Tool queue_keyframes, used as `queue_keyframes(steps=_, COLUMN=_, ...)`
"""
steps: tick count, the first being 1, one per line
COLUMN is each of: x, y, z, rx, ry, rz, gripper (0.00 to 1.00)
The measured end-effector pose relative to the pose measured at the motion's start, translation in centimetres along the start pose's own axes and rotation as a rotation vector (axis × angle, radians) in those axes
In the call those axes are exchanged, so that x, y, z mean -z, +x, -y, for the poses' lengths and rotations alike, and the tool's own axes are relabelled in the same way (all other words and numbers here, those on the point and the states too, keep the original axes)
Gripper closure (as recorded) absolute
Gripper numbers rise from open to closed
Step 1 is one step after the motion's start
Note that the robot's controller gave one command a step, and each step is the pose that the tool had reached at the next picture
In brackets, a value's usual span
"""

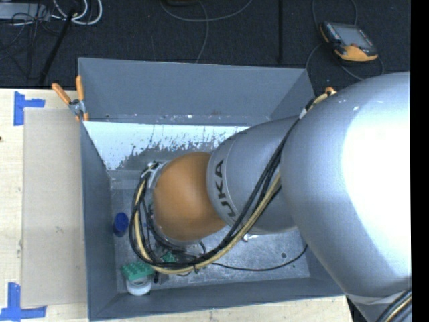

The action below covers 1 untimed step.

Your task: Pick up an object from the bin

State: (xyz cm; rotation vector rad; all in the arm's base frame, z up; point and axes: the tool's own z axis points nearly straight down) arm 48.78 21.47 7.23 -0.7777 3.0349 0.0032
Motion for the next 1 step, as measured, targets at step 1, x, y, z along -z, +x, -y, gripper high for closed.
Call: queue_keyframes(steps=1, x=12.77, y=-2.96, z=1.46, rx=0.006, ry=0.001, rz=0.001, gripper=1.0)
